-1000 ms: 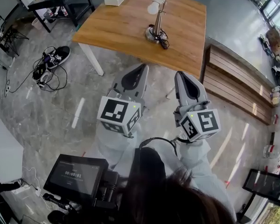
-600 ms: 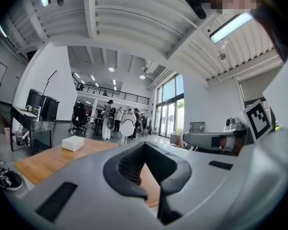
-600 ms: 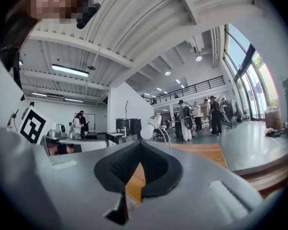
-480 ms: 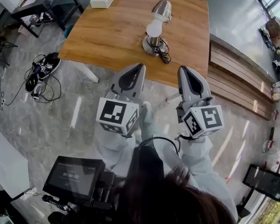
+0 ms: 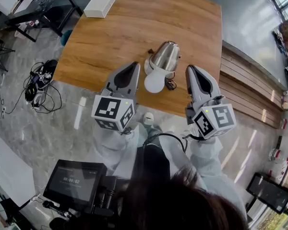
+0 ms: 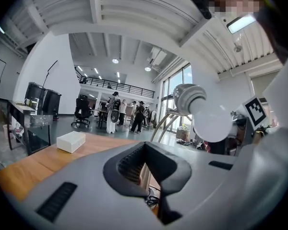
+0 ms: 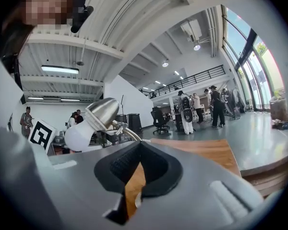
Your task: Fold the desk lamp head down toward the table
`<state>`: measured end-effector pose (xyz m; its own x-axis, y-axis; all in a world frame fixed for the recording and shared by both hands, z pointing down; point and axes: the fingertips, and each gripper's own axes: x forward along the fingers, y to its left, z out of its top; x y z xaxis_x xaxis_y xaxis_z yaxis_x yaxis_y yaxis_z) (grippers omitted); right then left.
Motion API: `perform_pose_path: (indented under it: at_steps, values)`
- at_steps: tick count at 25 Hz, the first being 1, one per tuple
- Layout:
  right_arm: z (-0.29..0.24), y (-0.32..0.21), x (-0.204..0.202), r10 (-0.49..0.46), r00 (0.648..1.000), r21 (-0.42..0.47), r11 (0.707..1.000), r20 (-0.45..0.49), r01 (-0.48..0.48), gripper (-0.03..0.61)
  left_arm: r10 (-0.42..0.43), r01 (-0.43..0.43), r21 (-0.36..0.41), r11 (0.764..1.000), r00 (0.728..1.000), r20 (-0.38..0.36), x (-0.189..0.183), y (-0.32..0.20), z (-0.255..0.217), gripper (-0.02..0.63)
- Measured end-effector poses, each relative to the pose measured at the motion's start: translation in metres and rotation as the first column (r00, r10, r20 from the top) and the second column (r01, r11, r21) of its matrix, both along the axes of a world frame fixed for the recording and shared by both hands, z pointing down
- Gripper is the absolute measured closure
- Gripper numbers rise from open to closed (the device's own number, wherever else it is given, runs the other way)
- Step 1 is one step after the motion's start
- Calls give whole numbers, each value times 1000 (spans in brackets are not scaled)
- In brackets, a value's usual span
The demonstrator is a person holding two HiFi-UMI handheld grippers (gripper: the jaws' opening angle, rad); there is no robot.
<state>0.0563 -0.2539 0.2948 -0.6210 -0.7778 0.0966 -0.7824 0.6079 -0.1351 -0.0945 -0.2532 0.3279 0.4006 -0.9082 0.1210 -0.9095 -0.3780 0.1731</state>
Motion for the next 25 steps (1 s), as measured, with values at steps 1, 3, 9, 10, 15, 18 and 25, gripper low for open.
perform_pose_path:
  at_steps: [1,3,9,10,15,18,25]
  values:
    - [2,-9,0,-1,1000,-13,1000,1,1,577,11,-11,-11,1000,1000,-1,2,-10,3,612]
    - [6,-23,0,-12,1000,-52,999,13,12,577,53,-53,-38,998,999,-3,9,-28,11,612]
    - [4,-54,-11,-119,980,-198,969,160,150,577,277,-278,-81,957,961,-21,37,-69,38,612]
    - [3,-58,-14,-132,978,-219,962,160,166,577,314,-316,-84,945,949,-35,39,-74,41,612]
    - [1,-65,-31,-222,912,-367,862,346,350,564,473,-475,-115,872,880,-44,52,-87,60,602]
    - [5,-66,-32,-241,858,-440,776,453,451,525,499,-498,-111,860,866,-21,56,-93,67,542]
    - [15,-67,-48,-157,680,-542,488,717,684,448,600,-584,-167,794,798,58,71,-101,89,428]
